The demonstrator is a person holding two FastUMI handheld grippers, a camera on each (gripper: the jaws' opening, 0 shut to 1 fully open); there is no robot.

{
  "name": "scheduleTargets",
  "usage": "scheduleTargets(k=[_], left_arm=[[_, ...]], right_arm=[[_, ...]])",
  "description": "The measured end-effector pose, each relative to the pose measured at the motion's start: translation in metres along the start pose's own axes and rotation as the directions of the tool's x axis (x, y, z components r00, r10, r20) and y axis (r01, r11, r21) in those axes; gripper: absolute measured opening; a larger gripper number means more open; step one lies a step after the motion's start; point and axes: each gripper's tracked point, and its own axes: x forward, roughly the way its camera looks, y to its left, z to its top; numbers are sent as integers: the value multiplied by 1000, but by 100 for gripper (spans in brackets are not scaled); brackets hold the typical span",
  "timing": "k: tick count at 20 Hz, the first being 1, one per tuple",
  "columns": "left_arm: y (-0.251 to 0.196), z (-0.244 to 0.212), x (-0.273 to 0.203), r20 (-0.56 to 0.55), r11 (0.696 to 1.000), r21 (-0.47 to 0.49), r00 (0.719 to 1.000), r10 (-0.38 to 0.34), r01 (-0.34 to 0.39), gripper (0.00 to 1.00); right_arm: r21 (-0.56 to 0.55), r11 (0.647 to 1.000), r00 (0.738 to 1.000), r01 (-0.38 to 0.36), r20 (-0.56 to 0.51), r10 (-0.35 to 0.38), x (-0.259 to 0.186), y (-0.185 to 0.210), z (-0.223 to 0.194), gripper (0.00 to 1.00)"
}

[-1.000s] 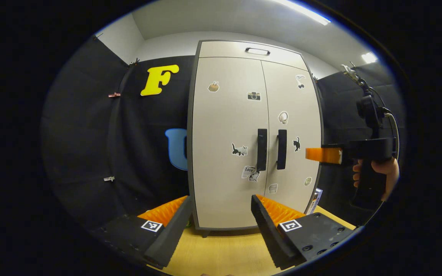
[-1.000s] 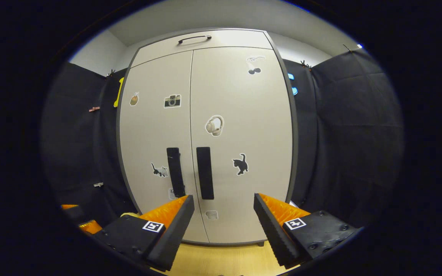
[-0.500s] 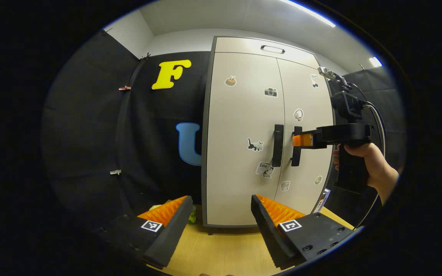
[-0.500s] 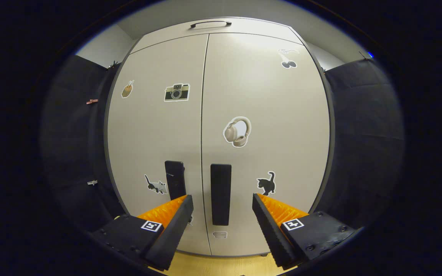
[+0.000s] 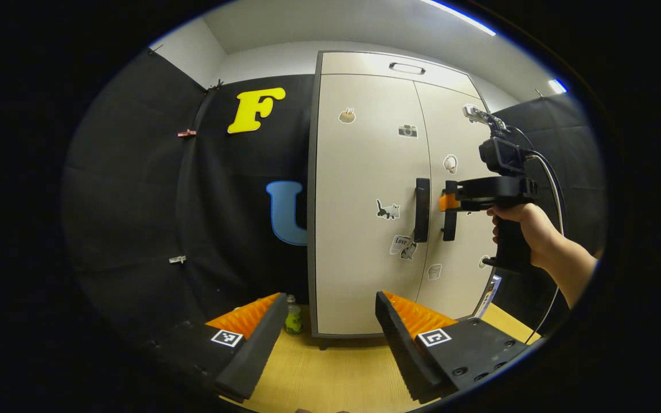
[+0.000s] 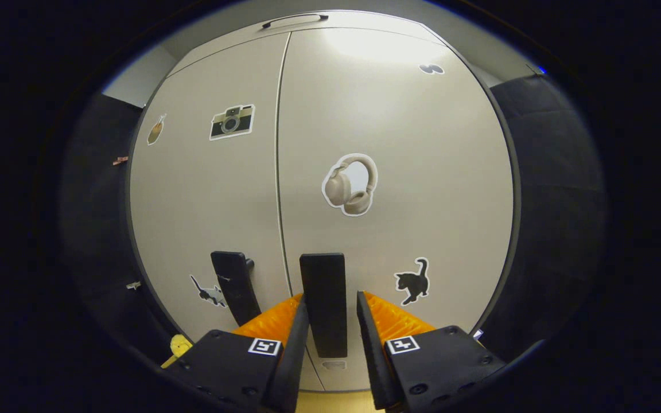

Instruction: Open the right door of the double-door shoe cabinet with the right hand, and open the left door with the left hand.

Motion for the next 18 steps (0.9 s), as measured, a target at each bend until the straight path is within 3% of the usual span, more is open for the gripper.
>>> scheduleTargets(k=[1,2,9,11,13,18], left_arm=[[0,-1,0,-4,1000,-1,1000,0,0,95],[1,-2,0,-7,1000,-5,1000,0,0,95],[2,-2,-8,-3,1000,-20,1000,-6,5,95],[0,-3,-10,-4,1000,-24,1000,-17,17,95],[-4,-5,-12,-11,999,-25,999,-33,33,95],[-17,-4,-16,-11,997,-17,997,-80,80,95]], right_arm=[[-11,1000,1000,4,-2,-4,0,1,0,48],[-23,1000,1000,14,1,-14,1,1,1,38],[19,999,999,-46,-23,46,1,2,-2,32],[12,997,997,-75,-31,75,-2,2,-1,22],[-10,995,994,-102,-44,102,-8,2,-3,18],[25,992,992,-126,-19,126,-24,-7,0,18]])
